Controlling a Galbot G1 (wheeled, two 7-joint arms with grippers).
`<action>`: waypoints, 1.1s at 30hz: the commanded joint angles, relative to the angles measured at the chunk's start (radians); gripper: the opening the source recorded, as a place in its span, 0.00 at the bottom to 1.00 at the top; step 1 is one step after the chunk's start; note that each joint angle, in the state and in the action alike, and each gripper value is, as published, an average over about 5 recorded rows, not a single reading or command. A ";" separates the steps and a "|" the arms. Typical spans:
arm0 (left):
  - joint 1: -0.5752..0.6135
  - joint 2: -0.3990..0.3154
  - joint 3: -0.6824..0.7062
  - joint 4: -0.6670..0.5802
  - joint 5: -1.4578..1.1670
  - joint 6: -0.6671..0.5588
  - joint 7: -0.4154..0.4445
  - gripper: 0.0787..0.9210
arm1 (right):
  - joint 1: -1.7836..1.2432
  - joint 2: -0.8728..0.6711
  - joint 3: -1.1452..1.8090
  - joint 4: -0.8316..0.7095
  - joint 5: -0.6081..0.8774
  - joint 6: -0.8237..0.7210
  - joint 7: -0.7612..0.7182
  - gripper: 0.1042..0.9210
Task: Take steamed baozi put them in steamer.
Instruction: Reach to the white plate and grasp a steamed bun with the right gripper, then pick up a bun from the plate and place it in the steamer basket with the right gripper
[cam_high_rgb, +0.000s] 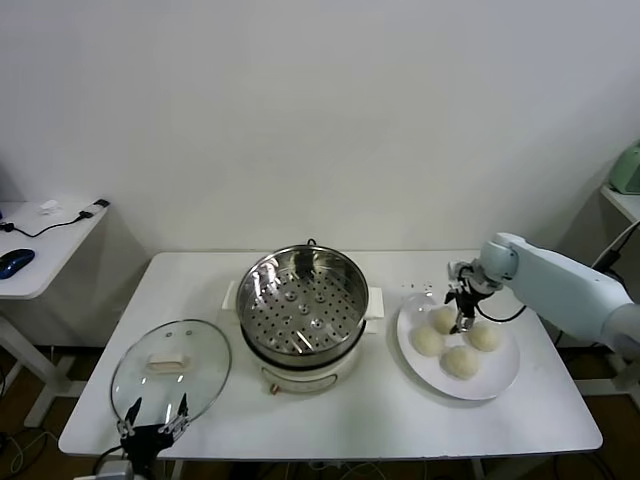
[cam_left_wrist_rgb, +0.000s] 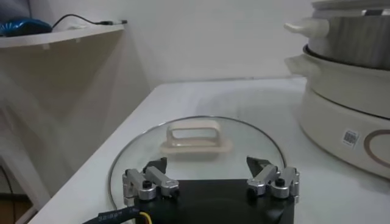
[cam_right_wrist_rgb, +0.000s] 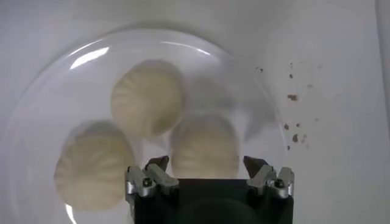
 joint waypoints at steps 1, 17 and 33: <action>0.002 -0.004 0.000 -0.006 0.008 0.010 -0.001 0.88 | -0.022 0.018 0.019 -0.027 -0.011 -0.009 -0.003 0.73; 0.003 -0.006 0.011 -0.040 0.010 0.022 0.000 0.88 | 0.575 -0.017 -0.379 0.232 0.220 0.072 -0.097 0.63; -0.018 -0.007 0.021 -0.063 0.010 0.031 0.003 0.88 | 0.851 0.363 -0.422 0.608 0.222 0.474 -0.100 0.64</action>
